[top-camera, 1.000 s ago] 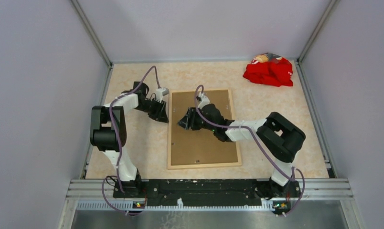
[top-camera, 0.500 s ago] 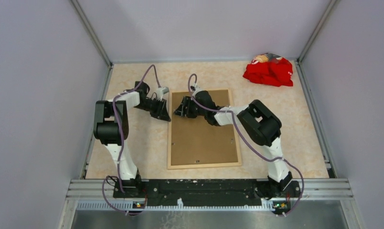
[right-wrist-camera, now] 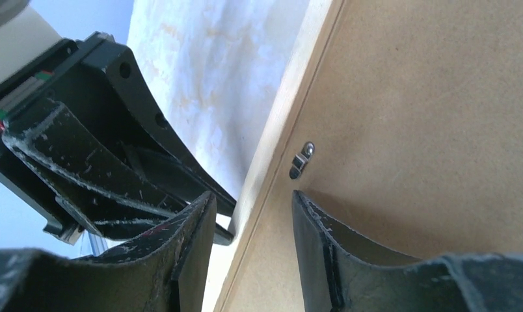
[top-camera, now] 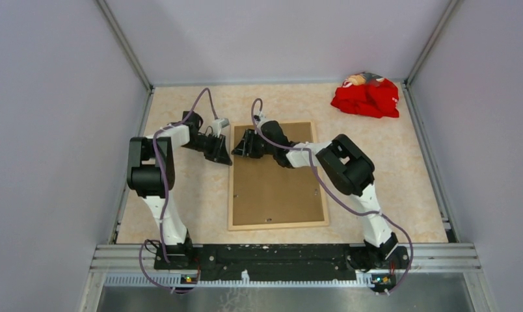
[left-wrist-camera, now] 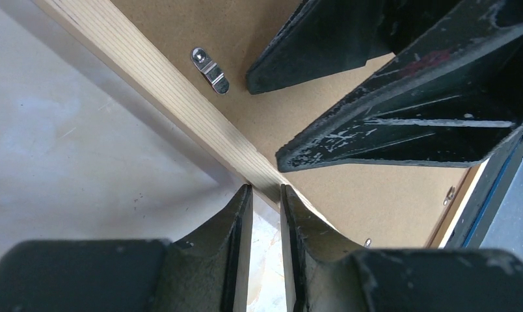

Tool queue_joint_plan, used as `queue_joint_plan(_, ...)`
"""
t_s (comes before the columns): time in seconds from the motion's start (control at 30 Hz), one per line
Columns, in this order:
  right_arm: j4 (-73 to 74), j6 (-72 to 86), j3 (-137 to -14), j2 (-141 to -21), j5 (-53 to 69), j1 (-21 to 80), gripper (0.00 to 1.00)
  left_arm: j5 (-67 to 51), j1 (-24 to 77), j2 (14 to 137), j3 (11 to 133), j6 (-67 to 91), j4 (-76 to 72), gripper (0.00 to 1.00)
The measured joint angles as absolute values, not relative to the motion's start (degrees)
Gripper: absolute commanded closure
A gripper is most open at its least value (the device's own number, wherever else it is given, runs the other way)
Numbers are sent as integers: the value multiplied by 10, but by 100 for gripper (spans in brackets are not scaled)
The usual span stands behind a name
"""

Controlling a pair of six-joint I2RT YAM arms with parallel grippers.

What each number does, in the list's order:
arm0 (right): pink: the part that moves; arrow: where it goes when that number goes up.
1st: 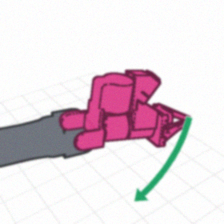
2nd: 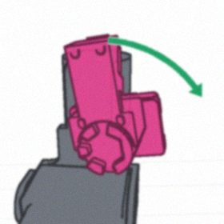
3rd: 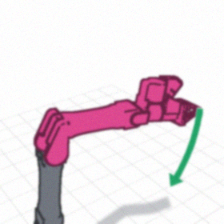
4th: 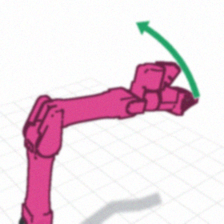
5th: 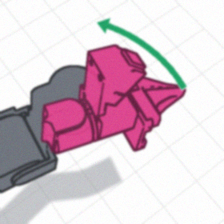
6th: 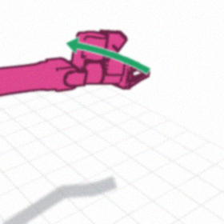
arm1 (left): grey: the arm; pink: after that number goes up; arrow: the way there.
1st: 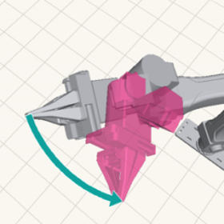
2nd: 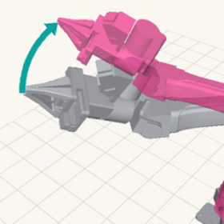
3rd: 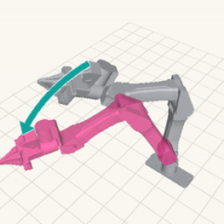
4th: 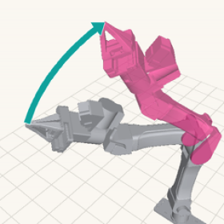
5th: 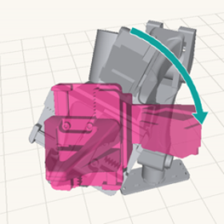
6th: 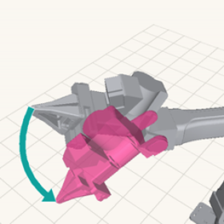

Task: Put the photo into the frame
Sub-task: Install the photo frame at the center of the board.

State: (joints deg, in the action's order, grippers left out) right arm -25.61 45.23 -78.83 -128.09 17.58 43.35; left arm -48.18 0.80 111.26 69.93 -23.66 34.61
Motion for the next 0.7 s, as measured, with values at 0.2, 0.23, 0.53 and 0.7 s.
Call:
queue_joint_plan(0.2,-256,458,-808,-1296,181,433,55,-486,7,1113,697,-237,343,73)
queue_joint_plan(0.23,-257,459,-808,-1297,181,433,55,-486,7,1113,696,-237,343,73)
queue_joint_plan(0.53,-247,460,-815,-1299,181,429,56,-487,6,1113,696,-237,343,73)
queue_joint_plan(0.7,-240,460,-819,-1299,185,427,57,-488,6,1113,696,-239,343,74)
